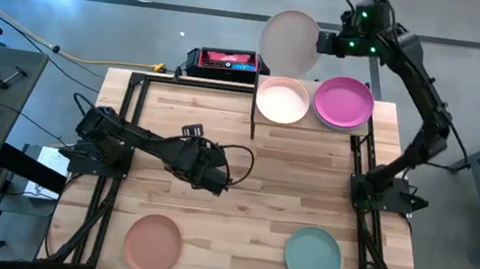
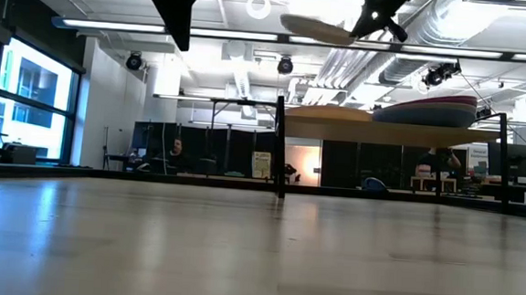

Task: Place and stack plates onto a shelf
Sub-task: Stack the gray plate on top of the light orange plate on the shelf

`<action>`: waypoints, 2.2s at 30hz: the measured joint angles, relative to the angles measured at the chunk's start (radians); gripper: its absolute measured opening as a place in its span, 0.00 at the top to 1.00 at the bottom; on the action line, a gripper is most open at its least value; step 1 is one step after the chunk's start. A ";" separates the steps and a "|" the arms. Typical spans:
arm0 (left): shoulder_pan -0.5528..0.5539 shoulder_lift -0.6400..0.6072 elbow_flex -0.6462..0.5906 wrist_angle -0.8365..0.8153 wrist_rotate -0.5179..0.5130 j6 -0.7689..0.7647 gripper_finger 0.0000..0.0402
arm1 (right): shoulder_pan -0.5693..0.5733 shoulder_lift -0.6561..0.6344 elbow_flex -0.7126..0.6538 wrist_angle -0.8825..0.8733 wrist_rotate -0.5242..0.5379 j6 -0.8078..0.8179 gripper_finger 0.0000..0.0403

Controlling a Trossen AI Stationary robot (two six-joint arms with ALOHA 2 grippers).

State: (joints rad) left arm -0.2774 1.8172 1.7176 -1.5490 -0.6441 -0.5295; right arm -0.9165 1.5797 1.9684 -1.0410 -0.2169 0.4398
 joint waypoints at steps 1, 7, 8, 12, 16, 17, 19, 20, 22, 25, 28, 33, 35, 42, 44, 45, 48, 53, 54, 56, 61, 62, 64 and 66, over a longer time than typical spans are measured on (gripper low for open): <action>0.004 0.000 0.000 0.000 0.000 0.008 0.64 | 0.000 0.025 0.031 -0.033 0.000 -0.012 1.00; 0.016 0.000 0.000 0.002 0.000 0.010 0.64 | -0.006 0.164 0.150 -0.246 -0.001 -0.077 1.00; 0.017 0.000 0.000 0.001 0.000 0.010 0.64 | -0.006 0.181 0.154 -0.277 -0.001 -0.089 1.00; 0.016 0.000 0.000 0.002 0.000 0.010 0.64 | -0.006 0.217 0.145 -0.329 -0.001 -0.128 1.00; 0.016 0.000 0.000 0.002 0.000 0.010 0.64 | 0.002 0.222 0.104 -0.339 -0.001 -0.142 1.00; 0.016 0.000 0.000 0.002 0.000 0.010 0.64 | 0.002 0.222 0.094 -0.340 -0.002 -0.147 1.00; 0.016 0.000 0.000 0.002 0.001 0.010 0.64 | 0.003 0.221 0.072 -0.347 -0.003 -0.153 1.00; 0.016 0.000 0.000 0.002 0.001 0.010 0.64 | 0.003 0.221 0.055 -0.350 -0.003 -0.154 1.00; 0.016 0.000 0.000 0.002 0.004 0.009 0.64 | 0.003 0.222 0.025 -0.351 -0.002 -0.161 1.00; 0.016 0.000 0.000 0.002 0.005 0.007 0.64 | 0.011 0.221 -0.018 -0.332 -0.002 -0.161 1.00; 0.016 0.000 0.000 0.002 0.005 0.008 0.64 | 0.022 0.221 -0.048 -0.319 0.000 -0.161 1.00; 0.016 0.000 0.000 0.002 0.005 0.007 0.64 | 0.030 0.221 -0.086 -0.282 -0.002 -0.155 1.00; 0.016 0.000 0.000 0.002 0.005 0.007 0.64 | 0.035 0.221 -0.105 -0.280 -0.001 -0.153 1.00; 0.016 0.000 0.000 0.003 0.005 0.007 0.64 | 0.038 0.221 -0.164 -0.270 0.005 -0.157 1.00; 0.016 0.000 0.000 0.003 0.005 0.007 0.64 | 0.039 0.221 -0.169 -0.267 0.009 -0.161 1.00; 0.016 0.000 0.000 0.003 0.005 0.007 0.64 | 0.040 0.221 -0.169 -0.266 0.017 -0.161 1.00; 0.016 0.000 0.000 0.006 0.005 0.008 0.64 | 0.044 0.220 -0.169 -0.247 0.047 -0.173 1.00; 0.016 0.000 0.000 0.006 0.005 0.007 0.64 | 0.044 0.220 -0.169 -0.236 0.049 -0.179 1.00; 0.016 0.000 0.000 0.006 0.005 0.007 0.64 | 0.044 0.220 -0.169 -0.233 0.049 -0.179 1.00; 0.016 0.000 0.000 0.006 0.005 0.008 0.64 | 0.044 0.220 -0.169 -0.230 0.045 -0.181 1.00; 0.016 0.000 0.000 0.006 0.005 0.009 0.64 | 0.044 0.219 -0.169 -0.229 0.043 -0.203 1.00; 0.016 0.000 0.000 0.006 0.005 0.009 0.64 | 0.044 0.219 -0.169 -0.228 0.043 -0.205 1.00; 0.016 0.000 0.000 0.006 0.005 0.009 0.64 | 0.044 0.219 -0.169 -0.228 0.042 -0.206 1.00; 0.016 0.000 0.000 0.006 0.005 0.009 0.64 | 0.044 0.219 -0.169 -0.229 0.042 -0.206 1.00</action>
State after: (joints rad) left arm -0.2611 1.8175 1.7176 -1.5433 -0.6395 -0.5201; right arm -0.8722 1.7988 1.7992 -1.2697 -0.1753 0.2340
